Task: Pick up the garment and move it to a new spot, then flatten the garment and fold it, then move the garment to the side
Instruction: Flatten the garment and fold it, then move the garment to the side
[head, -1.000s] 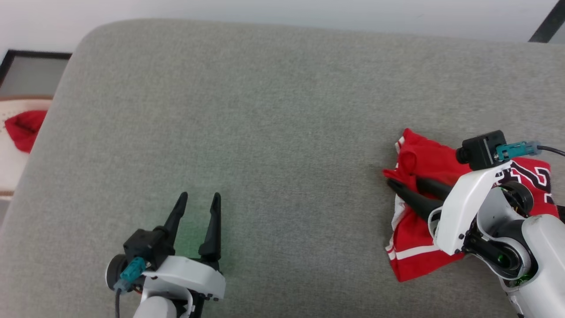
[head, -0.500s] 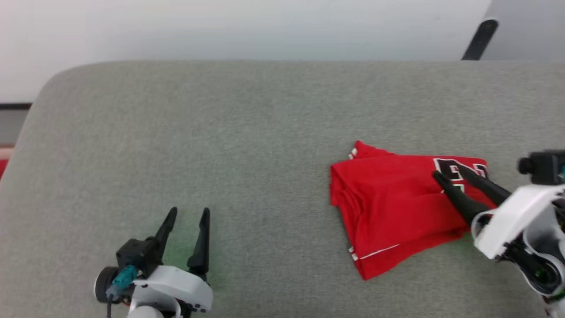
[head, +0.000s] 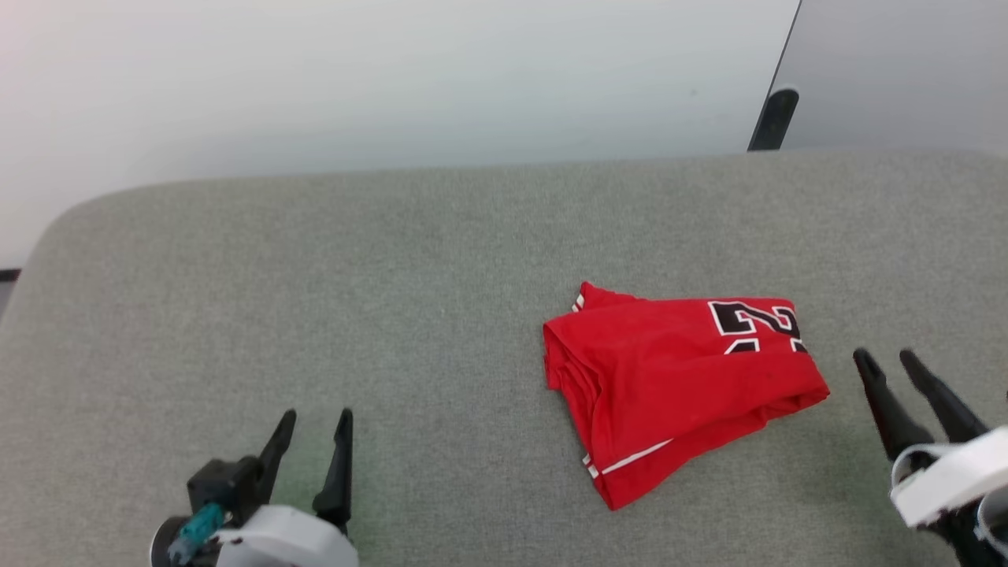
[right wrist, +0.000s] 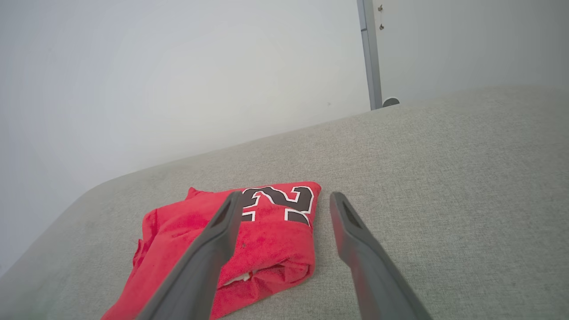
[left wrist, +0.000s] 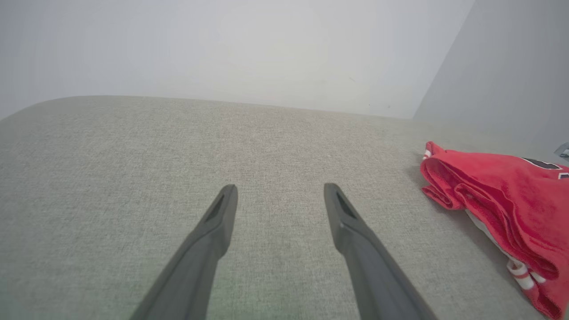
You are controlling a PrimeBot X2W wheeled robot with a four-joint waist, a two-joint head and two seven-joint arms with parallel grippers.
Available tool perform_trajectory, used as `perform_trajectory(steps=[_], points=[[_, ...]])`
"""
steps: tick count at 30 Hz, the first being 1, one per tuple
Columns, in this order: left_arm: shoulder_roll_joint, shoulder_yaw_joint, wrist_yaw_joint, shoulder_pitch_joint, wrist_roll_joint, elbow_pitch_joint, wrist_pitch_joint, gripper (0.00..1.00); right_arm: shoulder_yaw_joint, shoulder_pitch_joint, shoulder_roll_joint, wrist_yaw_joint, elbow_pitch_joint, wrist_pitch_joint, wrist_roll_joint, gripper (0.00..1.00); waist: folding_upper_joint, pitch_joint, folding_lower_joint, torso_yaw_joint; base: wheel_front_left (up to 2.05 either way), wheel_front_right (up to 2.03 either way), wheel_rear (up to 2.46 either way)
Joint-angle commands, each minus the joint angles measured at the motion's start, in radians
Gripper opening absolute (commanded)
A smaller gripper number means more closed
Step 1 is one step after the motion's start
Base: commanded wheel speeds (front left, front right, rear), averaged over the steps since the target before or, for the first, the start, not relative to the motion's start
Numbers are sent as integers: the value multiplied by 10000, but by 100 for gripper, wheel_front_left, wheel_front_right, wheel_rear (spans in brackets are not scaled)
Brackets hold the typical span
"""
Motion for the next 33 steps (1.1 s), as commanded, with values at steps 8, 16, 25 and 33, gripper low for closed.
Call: perform_trajectory(steps=[8,16,25,33], points=[[71,271,-24,1040,47,-451,-8,100,-241,868,386,-15,172,-1057,-1003,100,0,-739,0,212,0,0,0],[220,406,-25,1851,512,-1429,-7,100,-1136,1481,790,-15,-117,-1207,-2320,100,0,-925,0,365,0,0,0],[320,455,-24,2603,837,-2513,-8,100,-2137,2239,1203,-15,-1065,-1215,-3509,100,0,-887,0,433,0,0,0],[103,426,-24,2781,665,-2634,-8,100,-2677,2675,1695,-15,-1496,-1019,-3805,100,0,-787,0,491,0,0,0]])
